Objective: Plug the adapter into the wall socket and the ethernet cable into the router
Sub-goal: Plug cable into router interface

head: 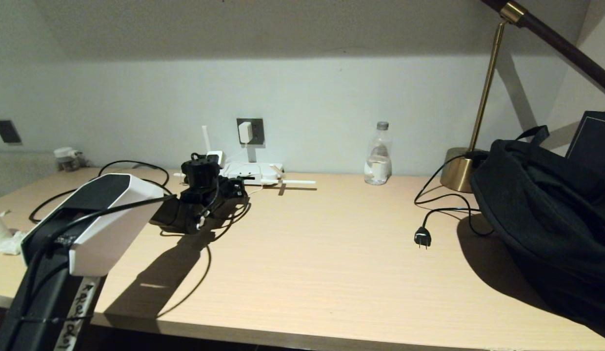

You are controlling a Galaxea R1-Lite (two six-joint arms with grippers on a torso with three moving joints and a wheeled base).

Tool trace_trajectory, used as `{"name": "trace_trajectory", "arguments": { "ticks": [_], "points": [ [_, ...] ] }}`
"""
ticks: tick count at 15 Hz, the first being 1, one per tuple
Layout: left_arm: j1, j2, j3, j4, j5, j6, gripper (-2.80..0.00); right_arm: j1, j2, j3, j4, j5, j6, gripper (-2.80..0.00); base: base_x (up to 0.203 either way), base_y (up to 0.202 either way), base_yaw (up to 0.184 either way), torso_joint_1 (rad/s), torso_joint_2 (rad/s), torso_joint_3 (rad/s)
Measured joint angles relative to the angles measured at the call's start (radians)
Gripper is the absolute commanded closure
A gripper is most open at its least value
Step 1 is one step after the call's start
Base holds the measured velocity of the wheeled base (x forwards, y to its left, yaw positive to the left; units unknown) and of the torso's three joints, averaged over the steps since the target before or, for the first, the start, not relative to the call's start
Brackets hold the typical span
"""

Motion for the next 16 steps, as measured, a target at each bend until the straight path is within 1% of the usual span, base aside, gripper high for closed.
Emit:
{"name": "trace_trajectory", "arguments": {
  "ticks": [3,8,16],
  "points": [
    [0.0,-0.003,0.005,0.011,0.0,0.0,0.0,0.0,0.0,0.0,0.0,0.0,0.0,-2.8,0.0,0.0,0.0,0.0,0.0,0.0],
    [0.001,-0.015,0.003,0.076,-0.02,0.0,0.0,0.0,0.0,0.0,0.0,0.0,0.001,-2.8,0.0,0.0,0.0,0.0,0.0,0.0],
    [0.002,-0.013,-0.016,0.077,-0.015,0.0,0.0,0.0,0.0,0.0,0.0,0.0,0.002,-2.8,0.0,0.0,0.0,0.0,0.0,0.0]
  ]
}}
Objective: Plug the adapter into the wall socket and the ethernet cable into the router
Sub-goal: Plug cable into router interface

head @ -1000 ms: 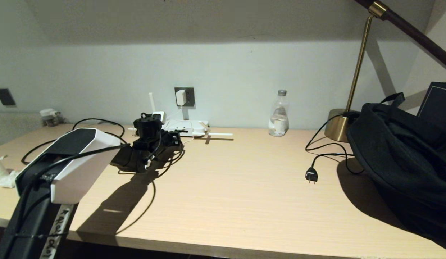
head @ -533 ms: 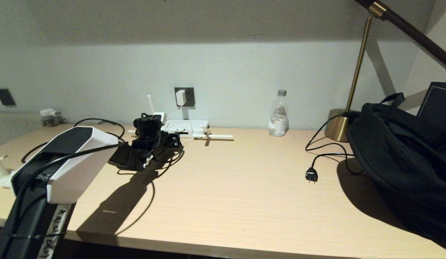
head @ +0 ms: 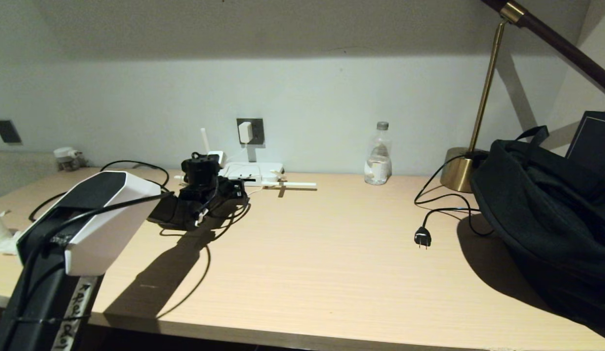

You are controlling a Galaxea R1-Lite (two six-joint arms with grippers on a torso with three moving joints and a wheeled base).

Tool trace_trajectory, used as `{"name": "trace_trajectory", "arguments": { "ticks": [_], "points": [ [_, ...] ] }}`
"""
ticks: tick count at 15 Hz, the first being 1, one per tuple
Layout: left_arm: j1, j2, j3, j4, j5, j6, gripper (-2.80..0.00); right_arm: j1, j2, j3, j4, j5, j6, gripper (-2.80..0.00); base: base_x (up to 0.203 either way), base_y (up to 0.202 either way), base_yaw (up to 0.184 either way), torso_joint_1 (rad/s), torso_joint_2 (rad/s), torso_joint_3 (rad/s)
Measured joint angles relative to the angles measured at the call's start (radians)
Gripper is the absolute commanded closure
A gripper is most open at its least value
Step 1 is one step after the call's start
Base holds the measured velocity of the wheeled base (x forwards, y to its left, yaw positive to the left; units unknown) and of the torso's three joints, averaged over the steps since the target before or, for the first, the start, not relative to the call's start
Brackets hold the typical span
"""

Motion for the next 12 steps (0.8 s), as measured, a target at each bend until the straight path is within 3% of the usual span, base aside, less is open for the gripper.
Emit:
{"name": "trace_trajectory", "arguments": {
  "ticks": [12],
  "points": [
    [0.002,0.024,-0.035,0.009,0.006,0.001,0.0,0.0,0.0,0.0,0.0,0.0,0.0,-2.8,0.0,0.0,0.0,0.0,0.0,0.0]
  ]
}}
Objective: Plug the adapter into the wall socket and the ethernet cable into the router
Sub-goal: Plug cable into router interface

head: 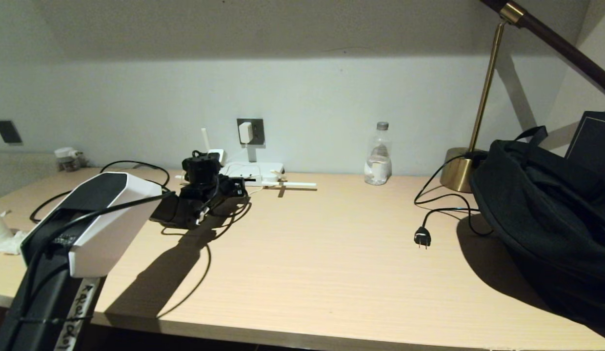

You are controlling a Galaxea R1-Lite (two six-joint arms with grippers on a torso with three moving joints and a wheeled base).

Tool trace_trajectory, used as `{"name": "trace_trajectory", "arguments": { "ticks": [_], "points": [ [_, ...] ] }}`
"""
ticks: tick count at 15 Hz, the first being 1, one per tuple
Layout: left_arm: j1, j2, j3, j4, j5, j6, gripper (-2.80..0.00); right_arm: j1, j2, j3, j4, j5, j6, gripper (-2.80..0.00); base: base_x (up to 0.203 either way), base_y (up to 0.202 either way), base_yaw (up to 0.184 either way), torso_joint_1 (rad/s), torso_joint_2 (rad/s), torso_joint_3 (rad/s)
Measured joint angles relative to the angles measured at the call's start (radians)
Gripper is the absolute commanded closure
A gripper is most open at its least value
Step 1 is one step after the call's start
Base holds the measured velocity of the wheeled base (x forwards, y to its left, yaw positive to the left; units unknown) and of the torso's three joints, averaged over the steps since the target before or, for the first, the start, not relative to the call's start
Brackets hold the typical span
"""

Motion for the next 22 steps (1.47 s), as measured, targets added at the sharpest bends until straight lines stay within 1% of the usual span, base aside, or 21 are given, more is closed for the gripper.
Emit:
{"name": "trace_trajectory", "arguments": {
  "ticks": [4,17,20,22],
  "points": [
    [0.0,0.0,0.016,0.002,0.0,0.0,0.0,0.0,0.0,0.0,0.0,0.0,0.0,-2.8,0.0,0.0,0.0,0.0,0.0,0.0],
    [0.0,0.011,0.016,-0.004,0.001,0.003,0.0,0.0,0.0,0.0,0.0,0.0,-0.002,-2.8,0.0,0.0,0.0,0.0,0.0,0.0],
    [0.0,-0.003,0.058,-0.027,0.002,0.003,0.0,0.0,0.0,0.0,0.0,0.0,-0.002,-2.8,0.0,0.0,0.0,0.0,0.0,0.0],
    [0.0,-0.015,0.106,-0.077,0.013,0.004,0.0,0.0,0.0,0.0,0.0,0.0,-0.002,-2.8,0.0,0.0,0.0,0.0,0.0,0.0]
  ]
}}
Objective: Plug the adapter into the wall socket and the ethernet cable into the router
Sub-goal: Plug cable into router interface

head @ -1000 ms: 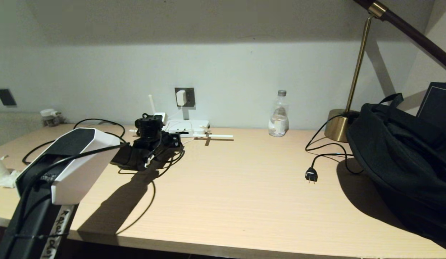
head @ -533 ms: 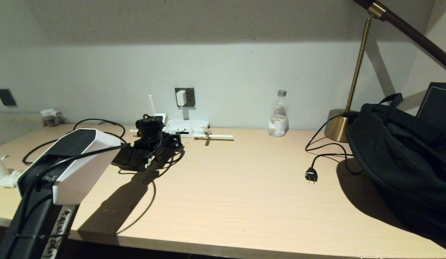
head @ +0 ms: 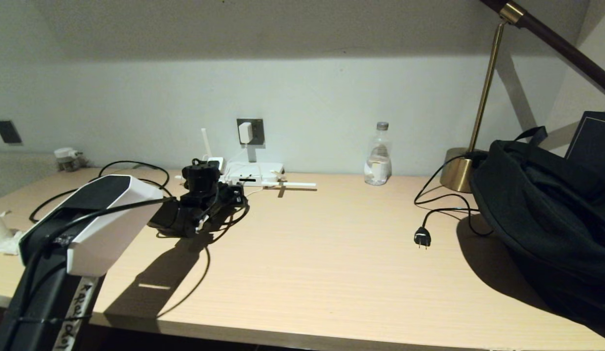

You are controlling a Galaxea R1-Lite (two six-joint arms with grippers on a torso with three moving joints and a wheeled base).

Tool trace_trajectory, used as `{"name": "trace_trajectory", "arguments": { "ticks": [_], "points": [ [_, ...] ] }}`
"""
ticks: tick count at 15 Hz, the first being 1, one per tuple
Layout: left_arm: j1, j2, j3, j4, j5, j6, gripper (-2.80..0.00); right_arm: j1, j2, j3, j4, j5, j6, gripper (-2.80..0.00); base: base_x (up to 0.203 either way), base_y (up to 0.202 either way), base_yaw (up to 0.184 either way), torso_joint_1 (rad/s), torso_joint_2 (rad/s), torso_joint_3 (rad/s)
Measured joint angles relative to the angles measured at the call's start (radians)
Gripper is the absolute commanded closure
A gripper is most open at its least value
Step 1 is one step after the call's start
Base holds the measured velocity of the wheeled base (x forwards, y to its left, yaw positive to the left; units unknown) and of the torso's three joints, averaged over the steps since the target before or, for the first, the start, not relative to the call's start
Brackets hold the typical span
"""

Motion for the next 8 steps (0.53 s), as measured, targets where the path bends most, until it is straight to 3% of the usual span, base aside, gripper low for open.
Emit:
{"name": "trace_trajectory", "arguments": {
  "ticks": [4,8],
  "points": [
    [0.0,-0.012,0.087,-0.137,0.022,0.0,0.0,0.0,0.0,0.0,0.0,0.0,0.0,-2.8,0.0,0.0,0.0,0.0,0.0,0.0],
    [-0.001,-0.014,0.09,-0.14,0.021,0.0,0.0,0.0,0.0,0.0,0.0,0.0,0.001,-2.8,0.0,0.0,0.0,0.0,0.0,0.0]
  ]
}}
